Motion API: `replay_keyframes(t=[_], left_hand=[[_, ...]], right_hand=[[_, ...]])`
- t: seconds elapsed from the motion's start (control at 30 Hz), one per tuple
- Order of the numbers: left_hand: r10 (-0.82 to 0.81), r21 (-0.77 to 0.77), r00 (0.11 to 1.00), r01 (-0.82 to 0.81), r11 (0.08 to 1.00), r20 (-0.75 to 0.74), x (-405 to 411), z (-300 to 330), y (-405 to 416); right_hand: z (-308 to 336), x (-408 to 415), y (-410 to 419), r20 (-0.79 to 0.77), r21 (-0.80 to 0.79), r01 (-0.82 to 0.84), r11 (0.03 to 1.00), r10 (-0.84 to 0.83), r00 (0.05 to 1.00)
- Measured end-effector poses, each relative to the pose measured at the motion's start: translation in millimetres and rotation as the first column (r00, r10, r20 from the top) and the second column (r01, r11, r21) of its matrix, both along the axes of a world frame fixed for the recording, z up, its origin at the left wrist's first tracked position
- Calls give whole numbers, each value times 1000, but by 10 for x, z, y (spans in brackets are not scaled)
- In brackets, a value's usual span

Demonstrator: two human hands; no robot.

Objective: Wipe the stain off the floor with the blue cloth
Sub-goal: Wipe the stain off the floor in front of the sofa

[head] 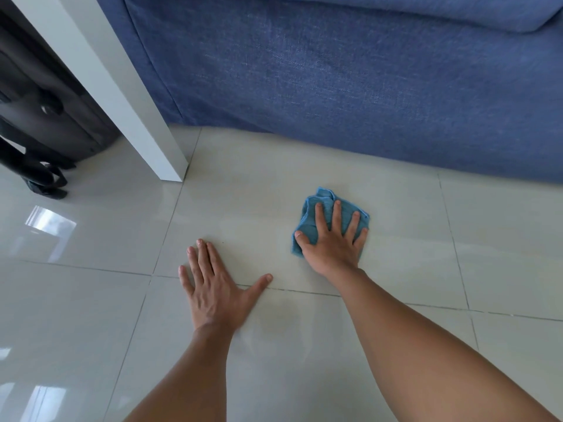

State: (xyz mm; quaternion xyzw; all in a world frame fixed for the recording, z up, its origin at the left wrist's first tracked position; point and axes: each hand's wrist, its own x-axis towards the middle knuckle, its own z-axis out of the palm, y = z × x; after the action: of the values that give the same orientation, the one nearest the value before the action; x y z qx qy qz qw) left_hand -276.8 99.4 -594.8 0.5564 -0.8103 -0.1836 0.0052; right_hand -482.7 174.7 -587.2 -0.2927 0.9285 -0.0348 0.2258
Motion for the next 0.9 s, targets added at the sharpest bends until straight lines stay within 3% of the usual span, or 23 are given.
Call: replay_keyframes(t=[0.27, 0.33, 0.47, 0.63, 0.77, 0.83, 0.9], left_hand=[[50, 32, 995, -47, 998, -87, -113, 13, 13], [41, 13, 988, -39, 999, -150, -208, 28, 26], [-38, 5, 958, 41, 999, -283, -517, 95, 66], [-128, 29, 960, 139, 990, -250, -982, 254, -37], [-151, 119, 966, 179, 977, -211, -1268, 329, -51], [-174, 123, 952, 210, 970, -253, -1371, 331, -7], [-99, 187, 932, 173, 967, -350, -1459, 345, 20]], right_hand=[[112, 182, -110, 74, -117, -120, 986, 129, 989], [164, 177, -111, 62, -250, -71, 966, 89, 994], [183, 21, -55, 13, -557, 63, 828, -66, 998], [157, -286, 78, 2, -383, 167, 909, -180, 984], [123, -420, 96, 137, -467, 233, 853, -191, 972], [139, -440, 64, 210, -486, 273, 830, -192, 959], [144, -465, 39, 252, -450, 277, 849, -176, 951]])
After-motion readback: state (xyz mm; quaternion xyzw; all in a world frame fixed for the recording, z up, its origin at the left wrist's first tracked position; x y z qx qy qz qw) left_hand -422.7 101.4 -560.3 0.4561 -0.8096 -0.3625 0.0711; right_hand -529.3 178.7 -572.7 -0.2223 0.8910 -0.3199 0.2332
